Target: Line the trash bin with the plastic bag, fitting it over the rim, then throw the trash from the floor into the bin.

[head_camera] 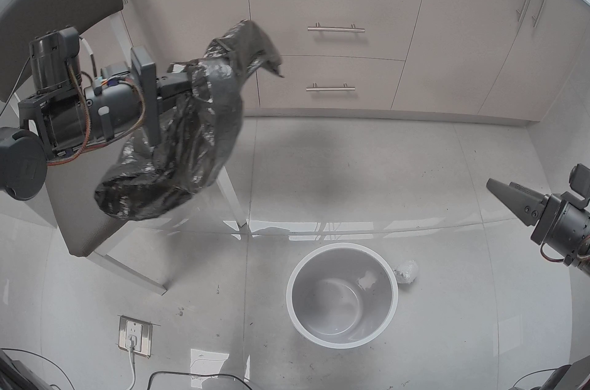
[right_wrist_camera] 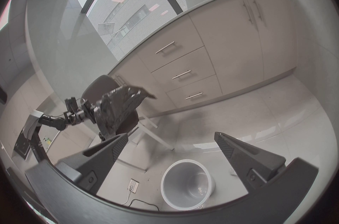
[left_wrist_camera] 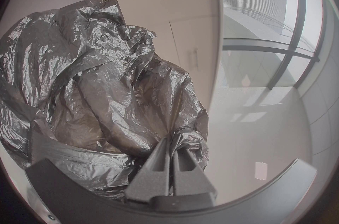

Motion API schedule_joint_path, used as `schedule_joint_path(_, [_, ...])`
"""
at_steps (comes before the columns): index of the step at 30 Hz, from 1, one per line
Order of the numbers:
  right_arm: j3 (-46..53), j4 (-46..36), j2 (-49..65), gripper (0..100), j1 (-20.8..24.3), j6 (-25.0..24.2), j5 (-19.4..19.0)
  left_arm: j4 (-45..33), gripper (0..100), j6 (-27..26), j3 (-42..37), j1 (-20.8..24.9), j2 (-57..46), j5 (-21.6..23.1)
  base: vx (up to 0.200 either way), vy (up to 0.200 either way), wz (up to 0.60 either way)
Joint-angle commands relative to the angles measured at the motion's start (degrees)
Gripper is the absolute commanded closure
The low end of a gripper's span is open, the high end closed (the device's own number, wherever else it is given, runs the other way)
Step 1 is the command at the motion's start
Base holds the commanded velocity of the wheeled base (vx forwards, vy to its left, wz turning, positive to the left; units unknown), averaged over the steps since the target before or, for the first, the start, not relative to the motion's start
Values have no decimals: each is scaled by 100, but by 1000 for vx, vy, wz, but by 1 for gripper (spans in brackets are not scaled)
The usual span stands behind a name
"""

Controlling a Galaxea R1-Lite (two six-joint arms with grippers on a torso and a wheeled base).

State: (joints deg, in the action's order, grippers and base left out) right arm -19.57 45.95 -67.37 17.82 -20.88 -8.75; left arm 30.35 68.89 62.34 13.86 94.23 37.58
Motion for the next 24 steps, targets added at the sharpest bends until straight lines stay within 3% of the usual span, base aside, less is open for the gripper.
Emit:
schedule_joint_path(1, [436,565,-919,0,731,251,23,76,100,819,129,1523,-608,-489,0,0,0])
schedule_joint_path(4, [585,811,-1226,0,775,489,23,-276,100,705,252,1708,-643,-937,0,0,0])
schedule_joint_path(5, [700,1030,-1455,0,872,647,49,-566,100,353,375,1883,-573,-1333,0,0,0])
schedule_joint_path(6, [709,1057,-1481,0,881,664,58,-592,100,309,384,1901,-573,-1377,0,0,0])
schedule_joint_path(8, [884,1566,-1903,0,1197,770,506,-935,100,-420,595,2340,-274,-2519,0,0,0])
schedule_joint_path(9, [884,1566,-1903,0,1197,770,506,-935,100,-420,595,2340,-274,-2519,0,0,0])
schedule_joint_path(10, [919,1857,-2167,0,1417,787,928,-970,100,-728,665,2569,-133,-3152,0,0,0])
schedule_joint_path(11, [919,2015,-2325,0,1540,805,1183,-970,100,-895,692,2674,-98,-3433,0,0,0])
schedule_joint_path(14, [867,2270,-2597,0,1760,823,1570,-970,100,-1062,700,2841,-107,-3697,0,0,0])
schedule_joint_path(18, [761,2314,-2782,0,1944,1113,1570,-979,100,-1071,692,3070,-177,-3961,0,0,0])
schedule_joint_path(24, [427,2322,-3380,0,2463,1288,1587,-979,100,-1027,674,3219,-177,-3943,0,0,0])
